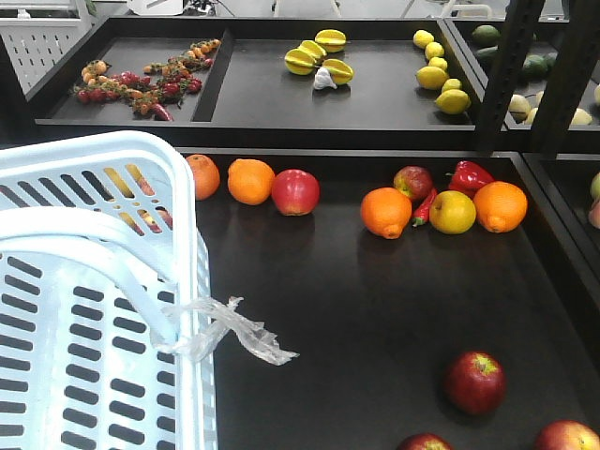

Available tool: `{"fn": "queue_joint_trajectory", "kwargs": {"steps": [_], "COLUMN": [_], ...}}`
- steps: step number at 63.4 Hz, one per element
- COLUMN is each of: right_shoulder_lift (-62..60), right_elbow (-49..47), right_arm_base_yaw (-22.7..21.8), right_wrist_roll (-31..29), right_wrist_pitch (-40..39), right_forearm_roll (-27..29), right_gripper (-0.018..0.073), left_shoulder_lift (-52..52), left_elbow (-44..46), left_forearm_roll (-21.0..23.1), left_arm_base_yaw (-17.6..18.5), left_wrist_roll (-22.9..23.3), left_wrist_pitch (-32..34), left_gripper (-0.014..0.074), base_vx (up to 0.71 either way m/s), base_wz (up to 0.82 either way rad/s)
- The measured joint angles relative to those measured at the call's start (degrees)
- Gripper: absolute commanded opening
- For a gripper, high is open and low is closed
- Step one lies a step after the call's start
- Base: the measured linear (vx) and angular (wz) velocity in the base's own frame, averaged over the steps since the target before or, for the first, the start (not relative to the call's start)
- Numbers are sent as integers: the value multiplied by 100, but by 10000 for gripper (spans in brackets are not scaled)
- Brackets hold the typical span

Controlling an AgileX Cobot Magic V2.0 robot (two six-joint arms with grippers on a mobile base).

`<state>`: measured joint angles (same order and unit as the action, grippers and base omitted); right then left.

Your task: Pick three apples into basket with both arms

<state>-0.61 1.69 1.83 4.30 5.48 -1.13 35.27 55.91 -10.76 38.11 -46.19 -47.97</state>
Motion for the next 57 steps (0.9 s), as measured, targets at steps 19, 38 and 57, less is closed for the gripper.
{"fn": "queue_joint_trajectory", "kwargs": {"steps": [19,38,57], "right_shoulder_lift": [0,0,0], "right_elbow": [0,0,0], "right_arm_base_yaw": [0,0,0], "right_wrist_roll": [0,0,0], "right_wrist_pitch": [0,0,0], "right_forearm_roll": [0,0,0], "right_gripper": [-9,-9,-9], "left_shoulder_lift": [0,341,1366], "left_elbow": [0,-135,-961], "left_forearm_roll": [0,0,-5], "left_arm_base_yaw": [0,0,0], "left_wrist_roll": [0,0,-18], "left_wrist_pitch": [0,229,1705], "left_gripper": [-6,-6,-6], "base_vx": [0,0,0], "base_wz": [0,0,0]}}
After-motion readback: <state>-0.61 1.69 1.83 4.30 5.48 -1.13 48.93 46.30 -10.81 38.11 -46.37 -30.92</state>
